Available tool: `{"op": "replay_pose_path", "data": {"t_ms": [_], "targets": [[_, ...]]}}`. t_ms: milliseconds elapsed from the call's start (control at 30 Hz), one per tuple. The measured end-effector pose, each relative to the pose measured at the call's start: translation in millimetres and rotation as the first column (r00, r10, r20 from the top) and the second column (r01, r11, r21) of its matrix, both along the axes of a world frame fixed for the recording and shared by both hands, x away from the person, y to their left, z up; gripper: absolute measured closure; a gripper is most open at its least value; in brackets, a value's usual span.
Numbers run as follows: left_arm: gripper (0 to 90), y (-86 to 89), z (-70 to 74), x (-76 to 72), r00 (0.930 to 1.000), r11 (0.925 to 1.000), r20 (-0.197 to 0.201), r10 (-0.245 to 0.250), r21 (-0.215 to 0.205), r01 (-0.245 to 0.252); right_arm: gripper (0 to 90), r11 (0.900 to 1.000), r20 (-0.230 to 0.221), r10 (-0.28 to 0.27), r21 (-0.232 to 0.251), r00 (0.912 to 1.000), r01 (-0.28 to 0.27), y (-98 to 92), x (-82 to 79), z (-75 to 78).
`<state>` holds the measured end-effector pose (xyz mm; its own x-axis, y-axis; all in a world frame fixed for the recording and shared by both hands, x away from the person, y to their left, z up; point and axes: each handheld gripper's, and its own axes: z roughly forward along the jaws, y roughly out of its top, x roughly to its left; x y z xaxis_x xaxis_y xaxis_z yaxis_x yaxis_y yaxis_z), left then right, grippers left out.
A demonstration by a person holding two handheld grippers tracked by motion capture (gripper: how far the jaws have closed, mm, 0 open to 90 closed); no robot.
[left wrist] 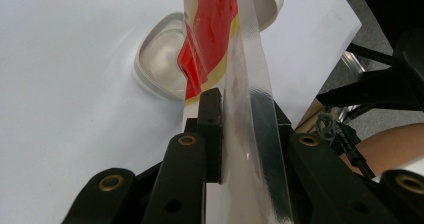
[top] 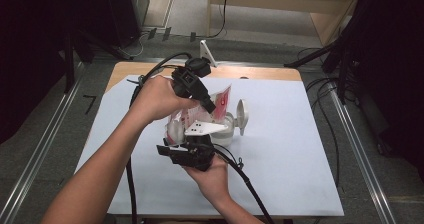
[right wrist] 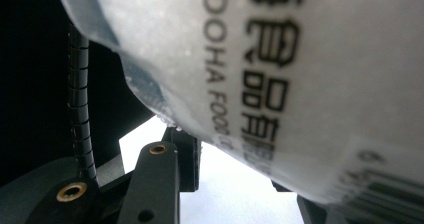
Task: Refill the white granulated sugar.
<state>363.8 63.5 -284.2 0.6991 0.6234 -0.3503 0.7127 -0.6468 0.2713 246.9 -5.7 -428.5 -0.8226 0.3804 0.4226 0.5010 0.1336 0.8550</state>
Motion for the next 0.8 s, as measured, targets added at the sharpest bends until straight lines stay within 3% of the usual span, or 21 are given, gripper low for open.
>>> {"op": "replay_pose_path", "data": {"t_ms": [133,600,800], "targets": [[77.6,-0.5,1.4,0.5,1.0000,0.9999,-0.002,0.008,-0.008,-0.008,64.3,1.000,-0.004,0.005,0.008,1.0000,-0.005,0.1,0.5,1.9],[78.3,-2.8,2.0,3.2,0.9998,0.9999,-0.013,0.012,-0.003,-0.012,64.9,0.999,0.033,0.011,-0.034,0.9994,-0.009,0.1,-0.6,4.9],[78.0,-3.7,1.6,3.6,0.9998,0.9999,-0.017,0.012,-0.001,-0.012,69.8,1.000,0.018,0.005,-0.023,0.9998,-0.004,-0.4,0.6,5.0]]}}
